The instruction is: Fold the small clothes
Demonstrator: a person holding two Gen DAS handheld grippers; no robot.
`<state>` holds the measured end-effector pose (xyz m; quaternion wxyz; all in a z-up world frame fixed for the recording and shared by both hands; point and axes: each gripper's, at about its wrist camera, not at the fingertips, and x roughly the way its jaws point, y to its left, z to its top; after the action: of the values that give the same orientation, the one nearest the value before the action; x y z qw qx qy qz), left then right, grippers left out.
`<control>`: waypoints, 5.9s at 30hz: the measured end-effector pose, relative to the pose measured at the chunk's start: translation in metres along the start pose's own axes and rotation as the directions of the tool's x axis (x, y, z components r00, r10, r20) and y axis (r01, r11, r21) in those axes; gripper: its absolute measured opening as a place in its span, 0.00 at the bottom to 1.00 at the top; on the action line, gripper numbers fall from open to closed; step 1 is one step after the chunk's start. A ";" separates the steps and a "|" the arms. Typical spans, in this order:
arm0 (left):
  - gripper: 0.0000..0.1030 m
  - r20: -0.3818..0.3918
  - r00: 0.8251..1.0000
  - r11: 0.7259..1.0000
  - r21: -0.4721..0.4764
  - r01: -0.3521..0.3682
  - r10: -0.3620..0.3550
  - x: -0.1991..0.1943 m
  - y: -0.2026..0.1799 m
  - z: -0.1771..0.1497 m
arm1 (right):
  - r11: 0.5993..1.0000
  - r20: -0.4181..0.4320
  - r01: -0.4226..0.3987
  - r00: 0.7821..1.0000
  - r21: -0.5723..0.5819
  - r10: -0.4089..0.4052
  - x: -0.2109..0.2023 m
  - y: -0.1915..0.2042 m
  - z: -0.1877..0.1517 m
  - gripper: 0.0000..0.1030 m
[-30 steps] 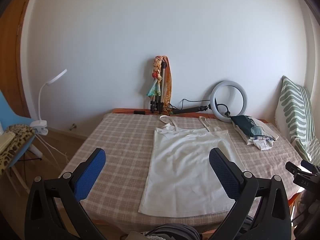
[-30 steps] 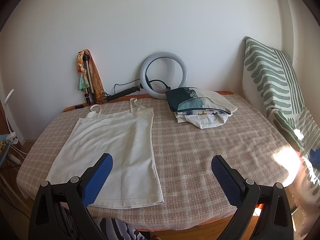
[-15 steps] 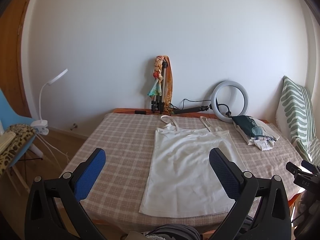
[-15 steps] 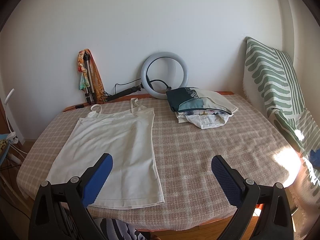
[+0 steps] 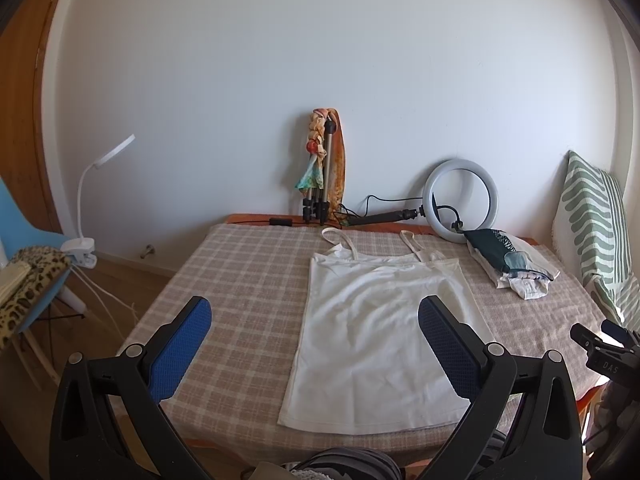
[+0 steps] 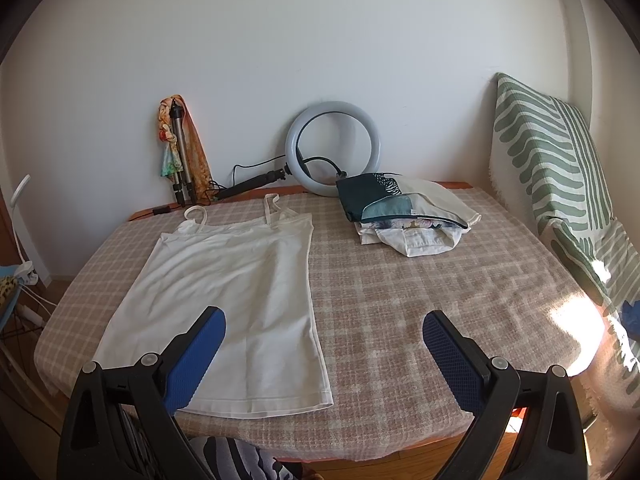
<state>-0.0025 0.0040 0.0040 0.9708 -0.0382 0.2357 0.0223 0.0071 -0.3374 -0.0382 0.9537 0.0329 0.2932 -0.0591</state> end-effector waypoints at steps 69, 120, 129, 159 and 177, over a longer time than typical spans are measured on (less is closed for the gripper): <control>0.53 -0.400 0.857 0.923 -0.331 0.195 -0.324 0.127 0.080 -0.133 | 0.863 -0.336 -0.503 0.822 -0.052 0.459 0.183 0.183 0.106 0.58; 0.04 -0.250 0.749 0.779 -0.347 0.523 -0.614 0.144 0.056 -0.114 | 0.877 -0.578 -0.433 0.778 -0.208 0.247 0.382 0.351 0.120 0.01; 0.04 -0.329 0.663 0.739 -0.277 0.613 -0.673 0.146 0.016 -0.106 | 0.909 -0.522 -0.356 0.829 -0.215 0.202 0.359 0.282 0.124 0.01; 0.23 -0.450 0.575 0.701 -0.186 0.688 -0.683 0.138 -0.045 -0.085 | 0.952 -0.462 -0.295 0.857 -0.082 0.226 0.357 0.155 0.129 0.30; 0.24 -0.447 0.635 0.709 0.003 0.705 -0.630 0.100 -0.130 -0.079 | 0.964 -0.387 -0.266 0.886 0.032 0.257 0.234 -0.028 0.103 0.30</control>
<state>0.0582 -0.1296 -0.1036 0.8353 -0.0403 0.4057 -0.3690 0.2528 -0.3966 -0.0860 0.8763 0.0725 0.4695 0.0806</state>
